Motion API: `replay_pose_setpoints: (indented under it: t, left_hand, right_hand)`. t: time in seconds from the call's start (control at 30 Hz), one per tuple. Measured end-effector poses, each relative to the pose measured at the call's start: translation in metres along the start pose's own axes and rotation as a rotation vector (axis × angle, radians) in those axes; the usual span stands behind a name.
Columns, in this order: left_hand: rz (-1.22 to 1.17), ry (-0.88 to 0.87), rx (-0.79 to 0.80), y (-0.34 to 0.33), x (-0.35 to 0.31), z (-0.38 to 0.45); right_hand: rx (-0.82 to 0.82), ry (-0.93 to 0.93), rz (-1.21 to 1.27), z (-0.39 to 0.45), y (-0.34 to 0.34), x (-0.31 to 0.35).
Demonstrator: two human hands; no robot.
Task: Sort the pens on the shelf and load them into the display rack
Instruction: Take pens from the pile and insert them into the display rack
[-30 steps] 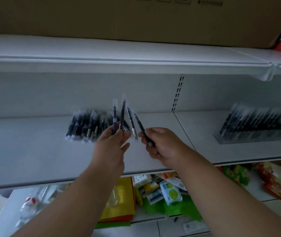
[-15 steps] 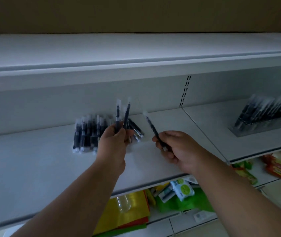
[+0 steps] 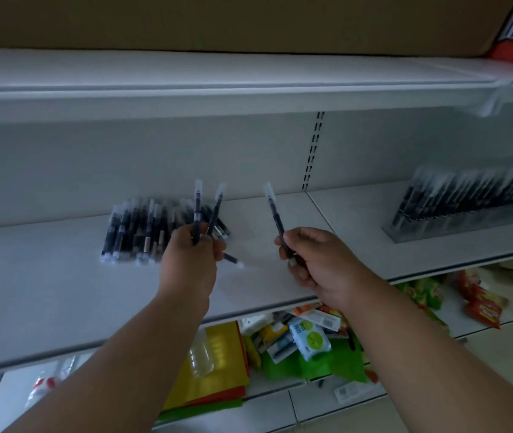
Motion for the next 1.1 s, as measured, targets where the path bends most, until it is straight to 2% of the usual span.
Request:
replay_pose_setpoints:
  t: [0.3,0.57,0.77,1.0,1.1]
  left_hand:
    - [-0.194,-0.015,-0.026,-0.088,0.031,-0.085]
    - [-0.287,0.015,0.096,-0.184,0.044,-0.140]
    - [-0.354,0.026,0.227,-0.263,0.038,-0.159]
    - [-0.303,-0.010,0.351,-0.346,0.042,-0.197]
    - [-0.299,-0.021,0.347,-0.380,0.054,-0.206]
  right_hand:
    - [-0.025,0.159,-0.120,-0.050,0.112,0.007]
    - [-0.179,0.254,-0.269,-0.072,0.212,0.013]
    - [-0.401,0.297,-0.308,-0.082,0.295,0.025]
    - [-0.488,0.296,-0.363,-0.104,0.382,0.020]
    - [-0.527,0.328,-0.409,-0.105,0.422,0.016]
Point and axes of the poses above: each hand's wrist, its own z-axis towards the middle knuckle, its own y-axis out of the back of the hand, x = y × z, the point moved 10 cm from there along z, towards the middle knuckle, and after that the axes turned 11 degrees about -z, right-handed, at the moved point
